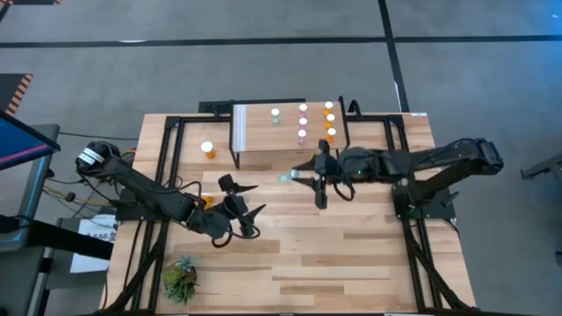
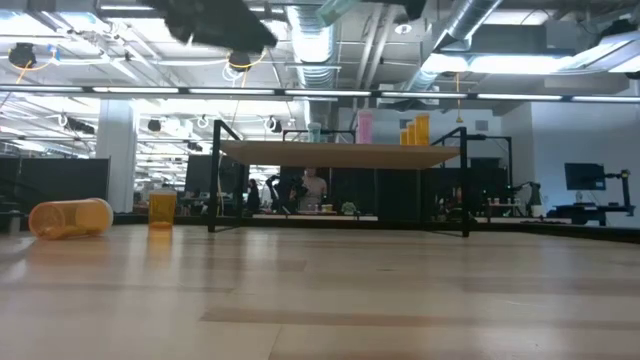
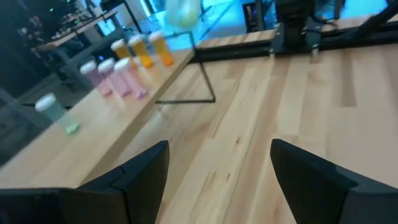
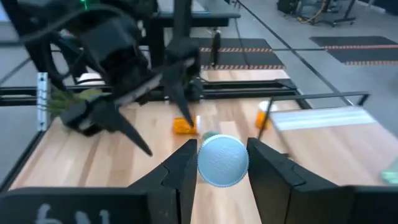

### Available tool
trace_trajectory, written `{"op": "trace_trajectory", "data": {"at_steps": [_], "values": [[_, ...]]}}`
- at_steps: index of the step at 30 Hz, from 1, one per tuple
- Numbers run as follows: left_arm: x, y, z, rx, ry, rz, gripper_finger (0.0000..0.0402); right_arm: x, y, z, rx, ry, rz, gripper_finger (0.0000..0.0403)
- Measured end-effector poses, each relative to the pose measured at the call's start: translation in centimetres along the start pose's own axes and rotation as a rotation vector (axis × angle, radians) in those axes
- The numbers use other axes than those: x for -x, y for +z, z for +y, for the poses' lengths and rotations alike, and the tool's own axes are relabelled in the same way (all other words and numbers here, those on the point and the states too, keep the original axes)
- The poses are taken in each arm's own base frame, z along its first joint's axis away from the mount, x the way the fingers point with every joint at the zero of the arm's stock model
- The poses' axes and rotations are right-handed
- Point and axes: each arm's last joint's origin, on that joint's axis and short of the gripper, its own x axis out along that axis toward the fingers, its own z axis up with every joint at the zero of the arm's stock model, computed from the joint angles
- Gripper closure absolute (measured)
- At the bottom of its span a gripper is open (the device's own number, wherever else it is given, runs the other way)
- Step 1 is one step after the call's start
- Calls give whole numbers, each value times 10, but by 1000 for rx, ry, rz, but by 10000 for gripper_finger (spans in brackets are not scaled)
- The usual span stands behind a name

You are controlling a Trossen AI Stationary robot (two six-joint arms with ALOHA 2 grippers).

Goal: Pick and place medicine bottles onto shelf by color
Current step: Put the blue pill bottle on the shelf aligned with the other blue pill bottle

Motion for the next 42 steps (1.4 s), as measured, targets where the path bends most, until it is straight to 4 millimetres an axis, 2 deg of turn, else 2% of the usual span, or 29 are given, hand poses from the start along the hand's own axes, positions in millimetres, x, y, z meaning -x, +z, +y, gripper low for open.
{"op": "trace_trajectory", "data": {"at_steps": [2,7,15,21,23,29,36,42], "values": [[-3,-10,7,29,-1,-14,133,-2,8,-8,5,-11,9,255],[2,-20,30,137,-64,-115,133,-12,24,-32,4,-50,55,254],[19,-32,52,259,-84,-204,133,-51,34,-76,18,-107,243,254],[21,-32,54,287,-85,-213,133,-79,35,-105,14,-118,374,253],[21,-32,54,288,-85,-212,133,-86,41,-111,22,-124,376,254],[21,-32,54,290,-88,-210,133,-109,35,-129,42,-134,492,251],[20,-33,54,295,-96,-202,133,-126,27,-144,58,-142,579,252],[20,-33,54,295,-95,-202,133,-127,19,-157,51,-166,626,251]]}}
